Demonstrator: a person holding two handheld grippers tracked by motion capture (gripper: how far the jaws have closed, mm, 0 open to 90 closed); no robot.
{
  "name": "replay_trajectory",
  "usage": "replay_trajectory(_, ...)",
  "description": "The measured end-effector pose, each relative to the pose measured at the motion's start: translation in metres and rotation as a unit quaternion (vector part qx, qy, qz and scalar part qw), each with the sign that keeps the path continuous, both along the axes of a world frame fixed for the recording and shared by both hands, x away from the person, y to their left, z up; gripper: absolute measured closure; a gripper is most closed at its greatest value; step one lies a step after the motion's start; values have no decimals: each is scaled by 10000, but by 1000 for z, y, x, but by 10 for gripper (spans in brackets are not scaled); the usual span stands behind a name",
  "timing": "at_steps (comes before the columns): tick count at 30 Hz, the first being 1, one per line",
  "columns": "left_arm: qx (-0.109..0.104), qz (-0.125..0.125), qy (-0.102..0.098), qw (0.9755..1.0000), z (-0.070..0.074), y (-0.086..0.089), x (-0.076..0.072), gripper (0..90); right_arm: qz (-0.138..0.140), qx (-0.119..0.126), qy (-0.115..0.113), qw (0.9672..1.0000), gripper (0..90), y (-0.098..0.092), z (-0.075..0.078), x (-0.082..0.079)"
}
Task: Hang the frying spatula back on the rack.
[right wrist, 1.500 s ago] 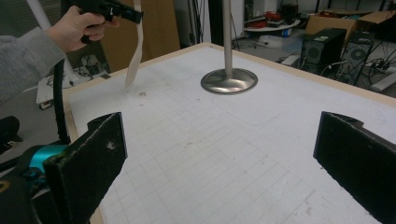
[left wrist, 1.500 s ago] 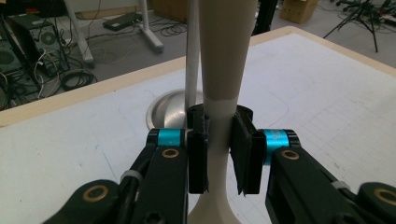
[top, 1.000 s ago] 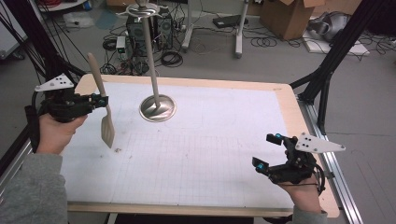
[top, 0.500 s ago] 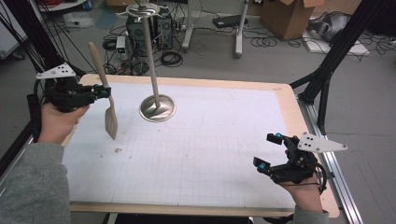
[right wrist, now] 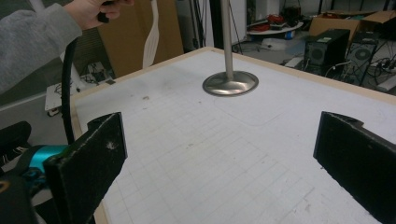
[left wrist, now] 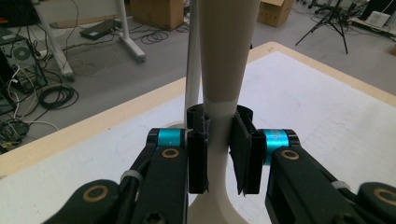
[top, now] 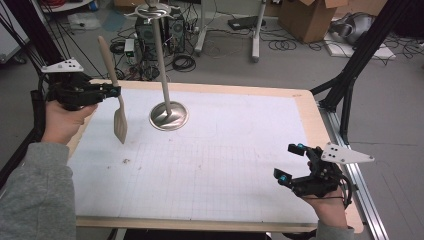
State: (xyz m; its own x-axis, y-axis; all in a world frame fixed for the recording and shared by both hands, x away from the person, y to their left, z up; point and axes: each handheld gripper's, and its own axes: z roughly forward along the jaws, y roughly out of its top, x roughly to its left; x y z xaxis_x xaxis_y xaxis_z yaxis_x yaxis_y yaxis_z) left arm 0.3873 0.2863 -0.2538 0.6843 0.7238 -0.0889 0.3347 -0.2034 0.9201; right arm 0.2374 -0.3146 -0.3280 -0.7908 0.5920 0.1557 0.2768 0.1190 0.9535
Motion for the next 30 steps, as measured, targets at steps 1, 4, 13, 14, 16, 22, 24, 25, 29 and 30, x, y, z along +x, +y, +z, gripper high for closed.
replay_trajectory(1, -44, -16, -9, 10000, 1, 0, 1, 773, -22, 37, 7, 10000, 14, -2, 0, -1)
replay_trajectory(4, -54, -38, 4, 10000, 5, 1, 5, 772, -52, 29, 1, 10000, 13, -4, 0, -3)
replay_trajectory(13, -4, -154, 75, 9999, 14, -4, 19, 773, -115, 17, 55, 9999, 14, -5, -2, -5)
replay_trajectory(14, -26, -163, 83, 9998, 16, -5, 20, 773, -108, -4, 38, 9999, 14, -5, -3, -5)
replay_trajectory(16, -23, -177, 79, 9998, 19, -6, 23, 773, -118, -11, 61, 9999, 14, -6, -2, -6)
replay_trajectory(22, 4, -246, 107, 9996, 25, -10, 30, 773, -204, 42, 57, 9998, 14, -11, -1, -10)
replay_trajectory(24, 5, -237, 140, 9996, 27, -14, 35, 772, -216, 45, 31, 9998, 14, -13, -1, -11)
replay_trajectory(25, 5, -237, 140, 9996, 27, -14, 35, 773, -216, 45, 31, 9998, 14, -13, -1, -11)
replay_trajectory(29, 17, -279, 166, 9995, 29, -20, 39, 773, -248, 49, 3, 9997, 13, -15, 1, -14)
replay_trajectory(30, -25, -289, 144, 9995, 29, -21, 40, 773, -248, 49, 3, 9997, 13, -15, 1, -14)
